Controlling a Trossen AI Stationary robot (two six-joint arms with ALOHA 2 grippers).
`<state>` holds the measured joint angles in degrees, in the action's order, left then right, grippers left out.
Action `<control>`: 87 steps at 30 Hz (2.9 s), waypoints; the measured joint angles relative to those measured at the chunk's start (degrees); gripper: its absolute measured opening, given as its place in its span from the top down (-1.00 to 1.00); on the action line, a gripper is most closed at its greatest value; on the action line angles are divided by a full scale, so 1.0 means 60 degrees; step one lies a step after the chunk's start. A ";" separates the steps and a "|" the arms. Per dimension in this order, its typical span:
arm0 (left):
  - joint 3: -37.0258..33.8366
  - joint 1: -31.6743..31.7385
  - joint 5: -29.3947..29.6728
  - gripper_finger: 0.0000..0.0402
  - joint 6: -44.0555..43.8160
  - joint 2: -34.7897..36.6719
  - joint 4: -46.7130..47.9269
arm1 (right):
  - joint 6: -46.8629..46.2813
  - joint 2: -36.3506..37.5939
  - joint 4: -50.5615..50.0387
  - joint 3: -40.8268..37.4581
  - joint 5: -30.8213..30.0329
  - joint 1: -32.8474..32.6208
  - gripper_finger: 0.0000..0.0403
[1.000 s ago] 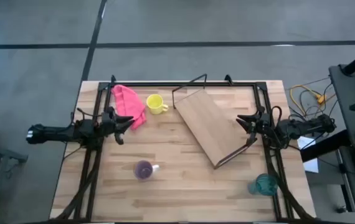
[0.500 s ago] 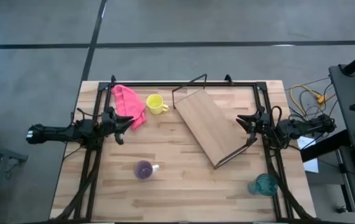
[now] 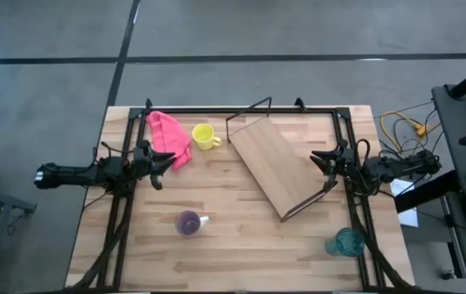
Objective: Stack small to large cups/mugs on shelf
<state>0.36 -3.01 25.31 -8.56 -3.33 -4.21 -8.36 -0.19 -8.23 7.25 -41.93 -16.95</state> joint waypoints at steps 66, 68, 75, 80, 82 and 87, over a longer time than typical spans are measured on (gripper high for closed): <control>0.5616 -0.0007 -0.0672 0.64 0.0991 -0.2968 0.3189 | -0.1781 -0.5867 0.4105 0.4164 0.1526 0.0007 0.55; 0.6669 -0.0007 -0.0675 0.64 0.0991 -0.3640 0.3735 | -0.1781 -0.6281 0.3281 0.5029 0.1570 0.0007 0.55; 0.9713 0.0000 -0.0675 0.64 0.0998 -0.5269 0.4533 | -0.2411 -0.7582 0.1843 0.7532 0.1599 0.0007 0.55; 1.1005 0.0000 -0.0674 0.64 0.1468 -0.5679 0.4539 | -0.2344 -0.8268 0.0815 0.8990 0.1600 0.0014 0.55; 1.1313 0.0000 -0.0663 0.64 0.1700 -0.5726 0.4530 | -0.2545 -0.8520 0.0095 0.9571 0.1606 0.0013 0.55; 1.1585 0.0000 -0.0661 0.64 0.1730 -0.5688 0.4531 | -0.3148 -0.9096 -0.2040 1.0993 0.1989 0.0015 0.55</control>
<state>69.87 -3.01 21.34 1.82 -37.46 22.98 -27.25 -54.76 -20.47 73.21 -30.00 -16.86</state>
